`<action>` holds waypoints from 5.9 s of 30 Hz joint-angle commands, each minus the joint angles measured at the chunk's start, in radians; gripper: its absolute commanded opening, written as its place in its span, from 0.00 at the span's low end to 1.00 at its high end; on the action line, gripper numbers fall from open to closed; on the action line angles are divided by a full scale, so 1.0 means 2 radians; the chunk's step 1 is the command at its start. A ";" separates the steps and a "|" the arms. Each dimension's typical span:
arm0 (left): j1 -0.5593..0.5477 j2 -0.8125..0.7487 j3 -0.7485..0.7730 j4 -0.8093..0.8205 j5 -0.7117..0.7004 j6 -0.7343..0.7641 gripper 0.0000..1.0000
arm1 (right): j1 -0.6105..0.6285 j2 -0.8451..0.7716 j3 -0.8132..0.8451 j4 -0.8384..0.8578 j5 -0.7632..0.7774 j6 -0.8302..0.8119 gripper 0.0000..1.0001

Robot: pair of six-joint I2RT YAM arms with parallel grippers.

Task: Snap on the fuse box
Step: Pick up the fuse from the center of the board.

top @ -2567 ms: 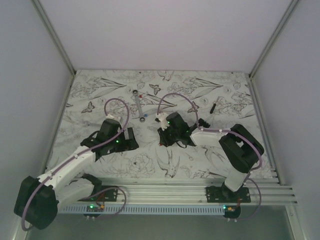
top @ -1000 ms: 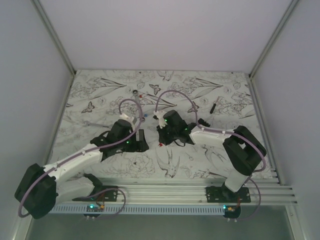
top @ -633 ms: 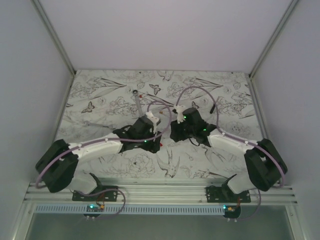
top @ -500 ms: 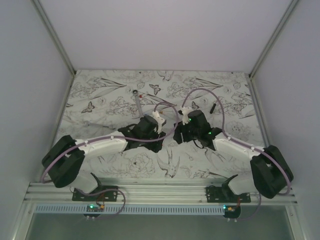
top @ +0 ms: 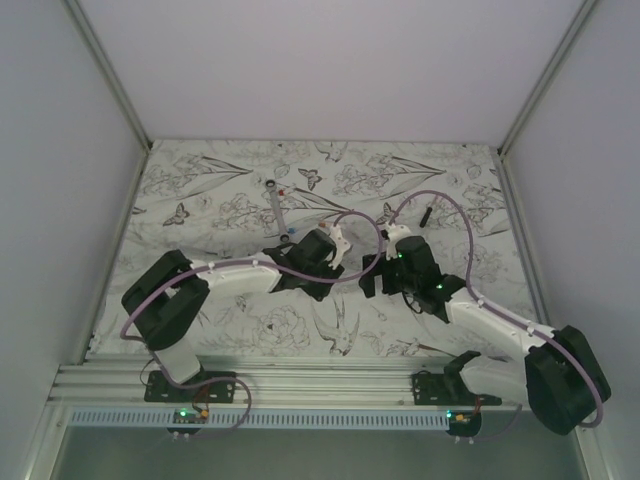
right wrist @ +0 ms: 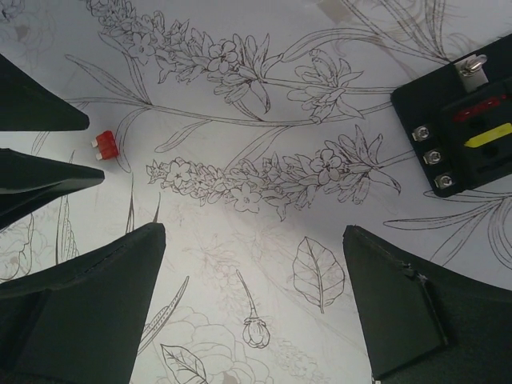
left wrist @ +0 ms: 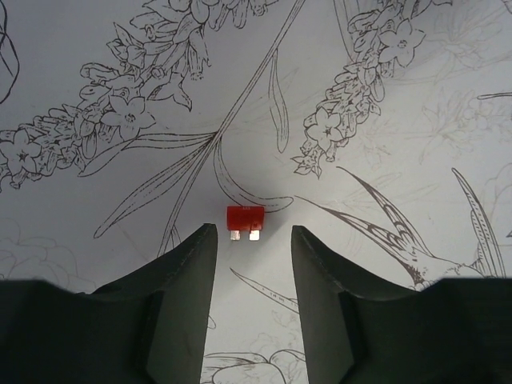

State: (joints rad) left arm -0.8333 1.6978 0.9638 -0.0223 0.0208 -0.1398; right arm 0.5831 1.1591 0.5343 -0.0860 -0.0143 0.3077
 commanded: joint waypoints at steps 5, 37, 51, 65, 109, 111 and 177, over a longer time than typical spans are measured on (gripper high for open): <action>-0.004 0.028 0.021 -0.006 -0.014 0.021 0.42 | -0.006 -0.012 -0.001 0.012 0.015 0.010 1.00; -0.004 0.042 0.034 -0.050 -0.013 0.009 0.31 | -0.007 -0.009 -0.004 0.026 0.006 0.013 1.00; -0.004 0.039 0.033 -0.057 -0.011 0.010 0.33 | -0.006 -0.009 -0.006 0.030 0.006 0.015 1.00; -0.004 0.022 0.036 -0.065 -0.021 -0.011 0.22 | -0.006 -0.011 -0.011 0.048 -0.005 0.017 1.00; -0.026 -0.251 -0.043 0.010 -0.254 -0.464 0.07 | 0.108 0.125 -0.036 0.586 -0.100 0.131 0.43; -0.026 -0.252 -0.043 0.011 -0.253 -0.463 0.07 | 0.109 0.127 -0.033 0.585 -0.100 0.131 0.42; 0.118 -0.405 -0.060 -0.003 0.201 -0.098 0.55 | 0.016 0.064 0.043 0.376 -0.448 0.024 0.00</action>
State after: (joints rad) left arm -0.6224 0.8822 0.8646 -0.0010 0.1947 -0.4412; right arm 0.6350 1.3380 0.5659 0.7673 -0.7410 0.4091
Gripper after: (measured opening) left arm 0.562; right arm 0.006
